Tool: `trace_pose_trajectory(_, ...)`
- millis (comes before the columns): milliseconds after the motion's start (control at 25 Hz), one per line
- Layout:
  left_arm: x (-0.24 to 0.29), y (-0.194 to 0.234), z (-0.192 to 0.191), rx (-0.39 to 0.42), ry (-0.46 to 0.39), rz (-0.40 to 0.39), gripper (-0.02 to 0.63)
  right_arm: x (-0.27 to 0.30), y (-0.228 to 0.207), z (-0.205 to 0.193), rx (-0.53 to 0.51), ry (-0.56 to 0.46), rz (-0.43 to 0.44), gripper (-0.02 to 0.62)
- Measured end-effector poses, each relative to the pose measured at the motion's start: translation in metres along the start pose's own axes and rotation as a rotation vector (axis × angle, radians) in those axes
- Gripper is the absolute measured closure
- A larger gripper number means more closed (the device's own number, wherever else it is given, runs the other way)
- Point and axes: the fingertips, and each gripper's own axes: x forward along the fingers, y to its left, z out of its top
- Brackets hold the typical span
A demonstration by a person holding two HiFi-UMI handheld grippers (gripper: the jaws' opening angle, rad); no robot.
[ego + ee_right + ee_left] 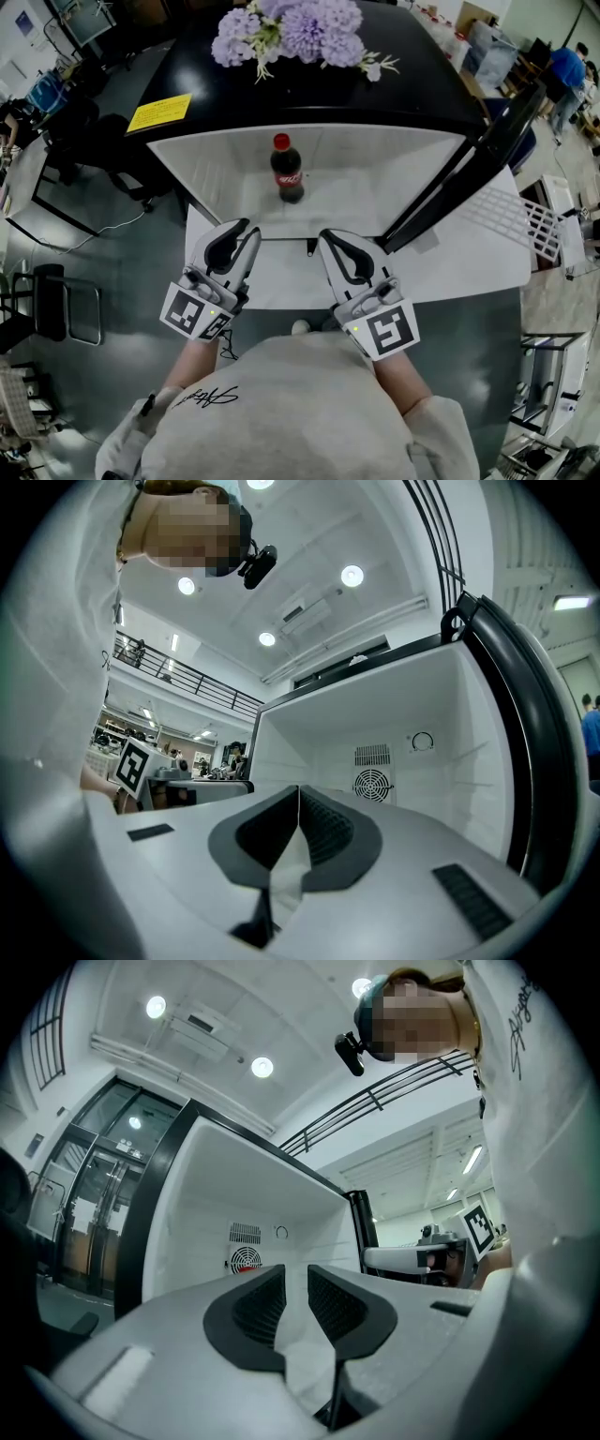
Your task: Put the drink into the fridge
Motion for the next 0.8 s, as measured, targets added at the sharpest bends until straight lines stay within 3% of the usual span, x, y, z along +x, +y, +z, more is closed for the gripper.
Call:
trace_pose_trajectory(360, -0.002, -0.0027, -0.0068, -0.017, 0.019, 0.0, 0.6, 0.0, 0.0011, -0.0004, -0.015, -0.001, -0.003, 0.583)
trace_pose_trajectory(800, -0.0056, -0.0009, -0.007, -0.031, 0.02, 0.013, 0.603, -0.0012, 0.0044, -0.0024, -0.001, 0.01, -0.002, 0.583)
